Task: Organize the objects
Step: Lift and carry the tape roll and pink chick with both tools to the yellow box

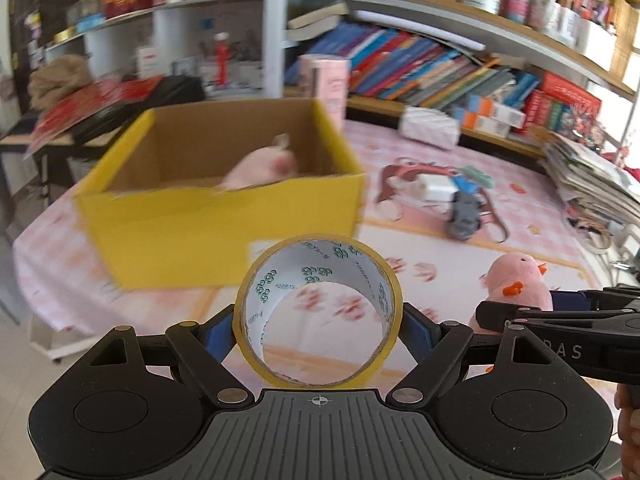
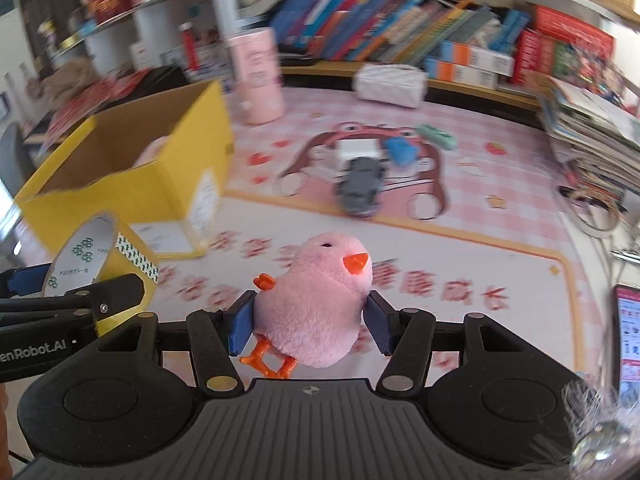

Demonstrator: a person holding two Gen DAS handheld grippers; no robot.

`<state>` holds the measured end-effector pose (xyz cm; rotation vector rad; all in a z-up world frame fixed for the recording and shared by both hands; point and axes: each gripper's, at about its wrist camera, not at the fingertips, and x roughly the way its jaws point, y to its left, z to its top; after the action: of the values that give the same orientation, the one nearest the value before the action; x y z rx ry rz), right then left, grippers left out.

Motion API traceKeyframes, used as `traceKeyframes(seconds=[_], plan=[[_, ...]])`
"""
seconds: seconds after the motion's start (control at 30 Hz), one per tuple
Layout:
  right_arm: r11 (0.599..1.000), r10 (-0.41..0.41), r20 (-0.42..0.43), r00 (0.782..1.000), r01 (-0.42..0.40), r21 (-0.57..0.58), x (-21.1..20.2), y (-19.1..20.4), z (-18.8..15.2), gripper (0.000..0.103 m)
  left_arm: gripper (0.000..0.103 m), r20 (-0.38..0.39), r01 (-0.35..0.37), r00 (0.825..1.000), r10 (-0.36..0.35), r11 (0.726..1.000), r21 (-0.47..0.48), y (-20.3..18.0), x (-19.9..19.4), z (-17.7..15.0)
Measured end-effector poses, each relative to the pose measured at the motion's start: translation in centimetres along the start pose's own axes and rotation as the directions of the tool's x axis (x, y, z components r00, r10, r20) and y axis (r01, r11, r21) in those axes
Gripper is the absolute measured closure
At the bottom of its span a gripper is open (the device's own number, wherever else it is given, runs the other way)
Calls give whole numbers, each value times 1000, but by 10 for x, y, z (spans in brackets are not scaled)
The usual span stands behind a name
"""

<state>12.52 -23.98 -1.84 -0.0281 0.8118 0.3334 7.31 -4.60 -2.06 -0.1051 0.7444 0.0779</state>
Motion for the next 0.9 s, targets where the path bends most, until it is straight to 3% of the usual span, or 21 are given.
traceKeyframes(seconds=[0.3,0.9], plan=[[996,51,-17,999,-52,-74,-12,74,-20,48,19,7,-27,1000,27,998,-48,57,-31,-20],[998,31,9,999,-30,-49,-24,140,-38,48,19,46,7,999,-6,1000,-12,111,-56,-31]])
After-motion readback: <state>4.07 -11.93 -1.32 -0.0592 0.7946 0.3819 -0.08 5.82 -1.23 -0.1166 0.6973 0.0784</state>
